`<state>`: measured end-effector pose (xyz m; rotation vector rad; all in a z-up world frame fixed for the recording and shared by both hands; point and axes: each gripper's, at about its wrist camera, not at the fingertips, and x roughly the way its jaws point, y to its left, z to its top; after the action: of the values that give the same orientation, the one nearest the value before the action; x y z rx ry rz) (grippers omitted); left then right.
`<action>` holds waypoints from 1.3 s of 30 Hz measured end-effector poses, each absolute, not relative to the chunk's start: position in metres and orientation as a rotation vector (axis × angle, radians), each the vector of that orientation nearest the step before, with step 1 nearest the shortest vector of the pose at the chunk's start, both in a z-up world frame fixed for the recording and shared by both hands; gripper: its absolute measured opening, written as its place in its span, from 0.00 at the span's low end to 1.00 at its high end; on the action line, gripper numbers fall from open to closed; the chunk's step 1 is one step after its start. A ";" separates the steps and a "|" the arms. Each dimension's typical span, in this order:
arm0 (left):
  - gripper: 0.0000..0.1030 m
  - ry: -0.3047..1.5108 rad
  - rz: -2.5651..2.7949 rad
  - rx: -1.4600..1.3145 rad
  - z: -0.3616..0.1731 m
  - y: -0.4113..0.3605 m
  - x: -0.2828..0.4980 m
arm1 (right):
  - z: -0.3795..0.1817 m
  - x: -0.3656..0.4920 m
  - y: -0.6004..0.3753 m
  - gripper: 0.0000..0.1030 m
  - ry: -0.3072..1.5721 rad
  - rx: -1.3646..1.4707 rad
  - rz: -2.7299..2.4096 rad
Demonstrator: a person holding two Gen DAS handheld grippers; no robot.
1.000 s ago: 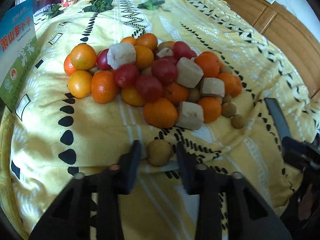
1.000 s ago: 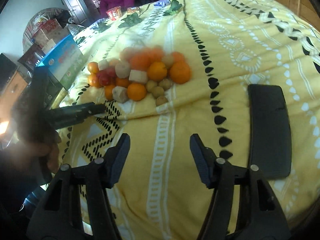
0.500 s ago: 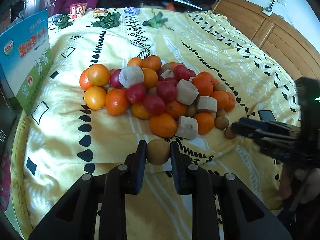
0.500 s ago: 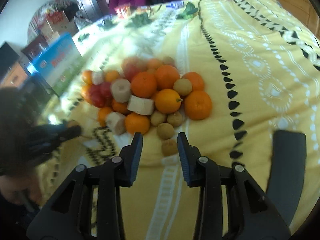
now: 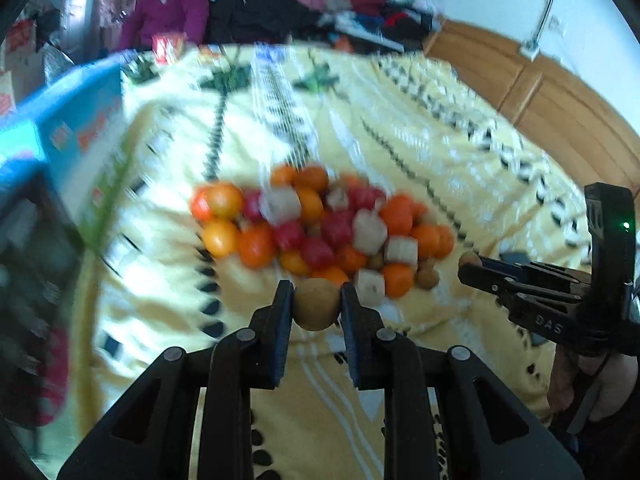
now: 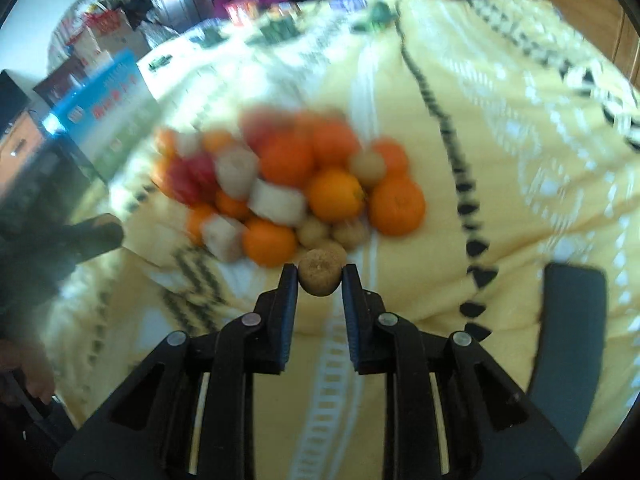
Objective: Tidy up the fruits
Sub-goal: 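Grasp a brown longan with the left tool while the right tool grasps another longan, then carry both longans to the steel bowl and release them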
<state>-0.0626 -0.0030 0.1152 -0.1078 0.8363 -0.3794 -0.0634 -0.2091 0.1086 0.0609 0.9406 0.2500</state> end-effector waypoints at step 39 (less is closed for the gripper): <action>0.22 0.775 0.396 -0.444 0.141 0.425 -0.191 | 0.211 -0.105 0.273 0.22 0.972 -0.191 1.053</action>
<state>-0.1910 0.4254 0.1406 -0.4444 0.7752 0.3958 -0.1051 0.2735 0.2109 -0.1907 0.9721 1.0534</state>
